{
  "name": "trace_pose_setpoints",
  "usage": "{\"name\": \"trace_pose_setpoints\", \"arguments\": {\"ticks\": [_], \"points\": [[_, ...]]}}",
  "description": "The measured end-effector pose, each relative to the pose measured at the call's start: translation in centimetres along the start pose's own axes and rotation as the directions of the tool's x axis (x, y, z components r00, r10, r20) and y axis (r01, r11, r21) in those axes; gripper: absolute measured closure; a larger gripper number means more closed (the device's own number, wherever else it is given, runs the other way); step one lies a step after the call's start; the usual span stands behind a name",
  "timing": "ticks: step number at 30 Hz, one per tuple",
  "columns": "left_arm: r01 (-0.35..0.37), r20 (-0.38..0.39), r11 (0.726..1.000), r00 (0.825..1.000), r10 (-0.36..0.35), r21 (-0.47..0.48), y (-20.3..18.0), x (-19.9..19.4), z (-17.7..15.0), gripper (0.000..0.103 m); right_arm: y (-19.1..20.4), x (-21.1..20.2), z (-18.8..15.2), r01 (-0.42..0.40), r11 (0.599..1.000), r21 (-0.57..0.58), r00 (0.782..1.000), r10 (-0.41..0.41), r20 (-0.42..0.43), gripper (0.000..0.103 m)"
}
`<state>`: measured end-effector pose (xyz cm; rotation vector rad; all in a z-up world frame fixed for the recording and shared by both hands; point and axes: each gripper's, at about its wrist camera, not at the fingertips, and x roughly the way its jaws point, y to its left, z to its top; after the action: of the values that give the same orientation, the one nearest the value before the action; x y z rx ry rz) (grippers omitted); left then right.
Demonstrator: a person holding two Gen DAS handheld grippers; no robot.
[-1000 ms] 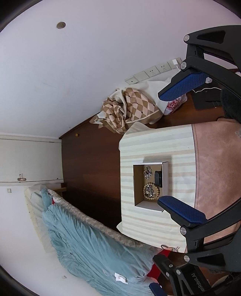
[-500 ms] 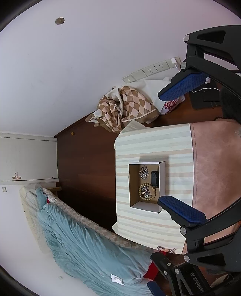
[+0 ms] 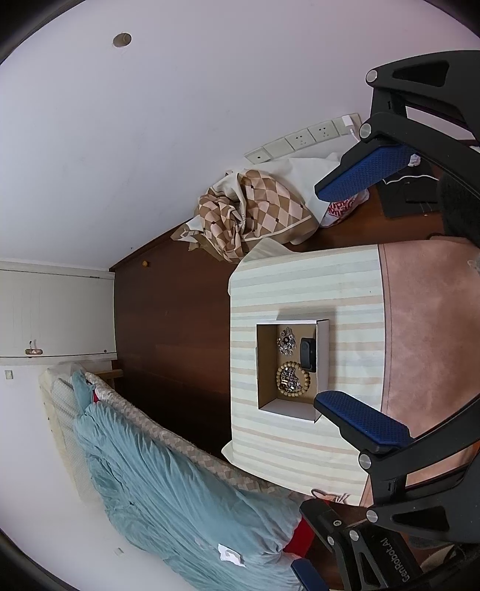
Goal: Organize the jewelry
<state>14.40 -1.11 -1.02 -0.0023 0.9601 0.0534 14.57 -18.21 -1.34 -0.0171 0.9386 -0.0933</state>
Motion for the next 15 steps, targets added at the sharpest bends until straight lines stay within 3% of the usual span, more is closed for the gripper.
{"name": "trace_pose_setpoints", "arguments": {"ticks": [15], "points": [[-0.007,0.003,1.0,1.0,0.007,0.018,-0.05,-0.3,-0.41,0.001,-0.11,-0.23,0.13,-0.004,1.0,-0.004,1.0,0.004,0.001,0.0]]}}
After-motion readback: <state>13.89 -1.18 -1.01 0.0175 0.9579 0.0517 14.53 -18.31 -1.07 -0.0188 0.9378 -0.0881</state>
